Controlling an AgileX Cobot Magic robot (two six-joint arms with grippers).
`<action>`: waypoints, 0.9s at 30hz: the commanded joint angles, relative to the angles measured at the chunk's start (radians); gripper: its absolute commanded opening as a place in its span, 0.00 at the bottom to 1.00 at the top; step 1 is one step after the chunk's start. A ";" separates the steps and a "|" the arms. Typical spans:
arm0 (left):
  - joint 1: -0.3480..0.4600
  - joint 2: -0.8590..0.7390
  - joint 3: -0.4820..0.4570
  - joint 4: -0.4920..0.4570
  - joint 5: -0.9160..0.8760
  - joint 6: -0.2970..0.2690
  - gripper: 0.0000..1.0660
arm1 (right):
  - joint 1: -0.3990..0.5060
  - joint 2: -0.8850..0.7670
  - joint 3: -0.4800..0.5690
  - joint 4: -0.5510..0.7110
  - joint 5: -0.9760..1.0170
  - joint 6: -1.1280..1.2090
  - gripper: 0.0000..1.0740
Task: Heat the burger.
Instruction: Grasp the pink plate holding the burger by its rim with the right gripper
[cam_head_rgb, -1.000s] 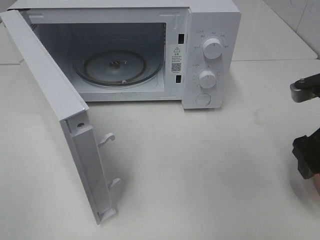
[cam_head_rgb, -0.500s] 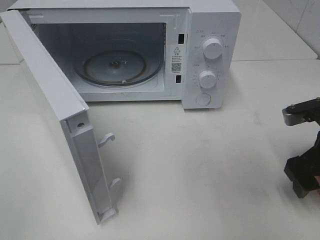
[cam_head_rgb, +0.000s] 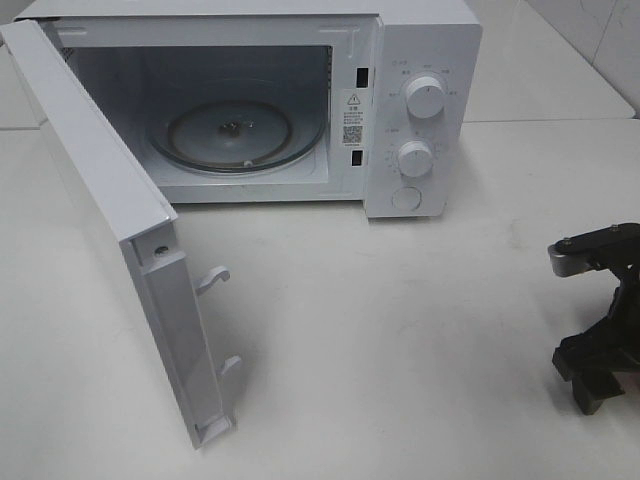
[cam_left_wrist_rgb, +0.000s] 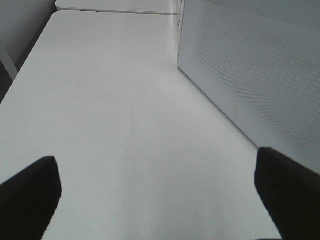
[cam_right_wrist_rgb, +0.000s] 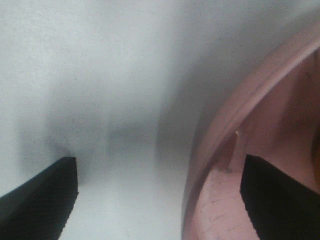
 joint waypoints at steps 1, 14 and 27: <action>-0.001 -0.018 0.001 -0.009 -0.015 0.000 0.92 | -0.007 0.015 0.006 -0.012 -0.018 0.006 0.79; -0.001 -0.018 0.001 -0.009 -0.015 0.000 0.92 | -0.007 0.016 0.007 -0.148 -0.015 0.192 0.25; -0.001 -0.018 0.001 -0.009 -0.015 0.000 0.92 | -0.003 0.016 0.027 -0.182 0.001 0.241 0.00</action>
